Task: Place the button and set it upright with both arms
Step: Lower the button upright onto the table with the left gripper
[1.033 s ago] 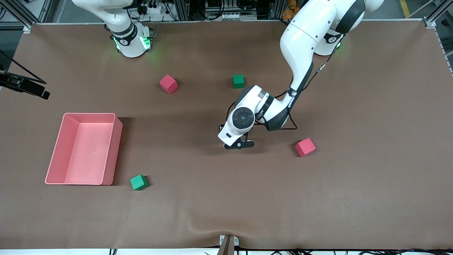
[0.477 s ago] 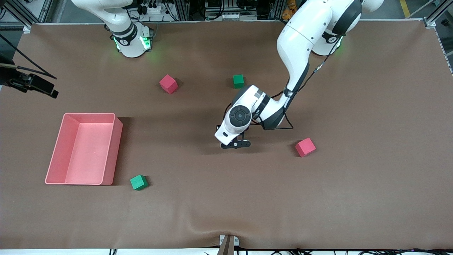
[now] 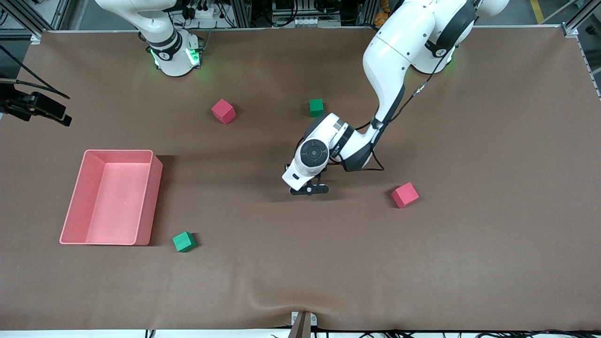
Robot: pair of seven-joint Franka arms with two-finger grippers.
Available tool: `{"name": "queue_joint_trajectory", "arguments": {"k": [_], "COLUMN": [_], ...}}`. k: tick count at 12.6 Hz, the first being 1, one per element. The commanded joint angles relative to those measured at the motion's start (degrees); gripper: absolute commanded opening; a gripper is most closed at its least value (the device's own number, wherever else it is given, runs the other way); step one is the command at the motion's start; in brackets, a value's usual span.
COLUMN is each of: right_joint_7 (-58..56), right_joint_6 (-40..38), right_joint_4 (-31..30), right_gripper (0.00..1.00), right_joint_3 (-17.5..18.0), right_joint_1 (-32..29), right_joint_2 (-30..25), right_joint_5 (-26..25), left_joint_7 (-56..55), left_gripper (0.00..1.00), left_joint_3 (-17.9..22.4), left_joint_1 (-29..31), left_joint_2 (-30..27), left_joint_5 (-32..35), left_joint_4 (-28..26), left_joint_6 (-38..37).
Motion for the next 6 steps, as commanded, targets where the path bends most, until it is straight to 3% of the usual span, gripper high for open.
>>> {"name": "queue_joint_trajectory", "arguments": {"k": [1, 4, 6], "right_joint_7": [-1.1, -1.1, -1.1], "right_joint_6": [0.8, 0.4, -0.1], "right_joint_4": [-1.9, -1.4, -0.9], "right_gripper": [1.00, 1.00, 1.00], "right_joint_3": [1.4, 1.5, 1.5], "right_joint_1": [-1.2, -1.4, -1.4], "right_joint_2": [-1.8, -1.6, -1.5], "right_joint_5": [-0.2, -0.2, -0.2], "left_joint_7": [-0.4, -2.0, -10.2], "left_gripper": [0.00, 0.00, 0.00], "left_joint_3": [0.5, 0.7, 1.4], "left_joint_1": [-0.4, -0.6, -1.6], "left_joint_2": [0.7, -0.5, -2.6], "left_joint_5": [-2.0, -1.9, -0.8], "left_joint_4": [1.2, 1.2, 1.1], "left_joint_6": [0.0, -0.2, -0.3]}}
